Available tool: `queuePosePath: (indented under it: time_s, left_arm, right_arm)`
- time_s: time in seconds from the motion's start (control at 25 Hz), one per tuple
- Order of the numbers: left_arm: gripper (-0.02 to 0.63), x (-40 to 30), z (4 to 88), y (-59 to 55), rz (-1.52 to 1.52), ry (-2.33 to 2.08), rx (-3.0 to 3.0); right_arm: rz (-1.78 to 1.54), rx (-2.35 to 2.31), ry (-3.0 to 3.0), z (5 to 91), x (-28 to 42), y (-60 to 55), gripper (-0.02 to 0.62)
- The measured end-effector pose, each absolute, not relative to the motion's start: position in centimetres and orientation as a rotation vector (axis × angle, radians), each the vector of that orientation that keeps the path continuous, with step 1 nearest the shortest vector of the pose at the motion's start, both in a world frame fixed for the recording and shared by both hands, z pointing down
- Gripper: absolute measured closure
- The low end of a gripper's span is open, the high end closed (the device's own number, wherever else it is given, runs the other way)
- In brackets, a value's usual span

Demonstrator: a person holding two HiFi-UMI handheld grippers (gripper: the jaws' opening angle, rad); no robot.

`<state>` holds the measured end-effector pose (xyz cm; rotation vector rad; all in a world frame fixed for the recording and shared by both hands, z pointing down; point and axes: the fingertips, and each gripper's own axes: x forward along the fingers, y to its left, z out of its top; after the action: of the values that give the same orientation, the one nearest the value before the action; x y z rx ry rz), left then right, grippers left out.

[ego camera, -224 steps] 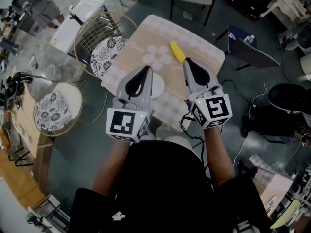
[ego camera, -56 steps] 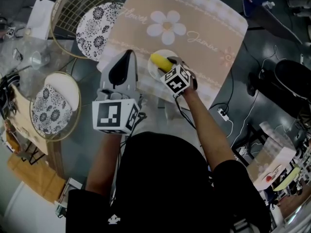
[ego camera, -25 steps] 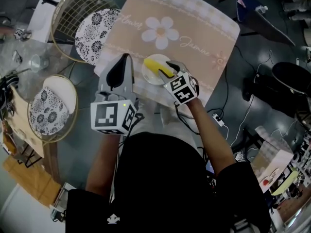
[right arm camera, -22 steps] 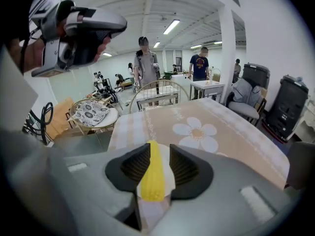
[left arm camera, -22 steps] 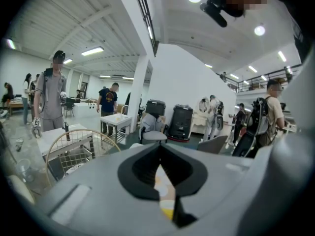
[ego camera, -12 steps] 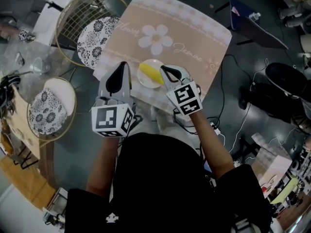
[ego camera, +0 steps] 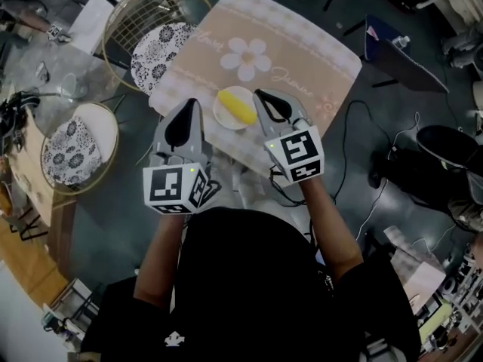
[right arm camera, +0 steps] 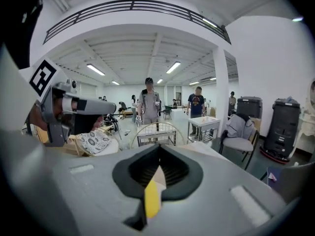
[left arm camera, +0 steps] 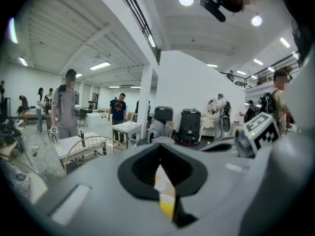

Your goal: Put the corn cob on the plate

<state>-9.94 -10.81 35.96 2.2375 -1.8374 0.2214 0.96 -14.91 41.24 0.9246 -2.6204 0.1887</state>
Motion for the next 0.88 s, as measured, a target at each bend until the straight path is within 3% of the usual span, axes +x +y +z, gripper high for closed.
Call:
queuePosePath:
  time_s: [0.88]
  left_arm:
    - [0.598,-15.1,34.5,-2.7,0.177,-1.96,2.165]
  right_arm:
    - [0.102,0.956,-2.779,34.6,-1.9,-9.6,0.592]
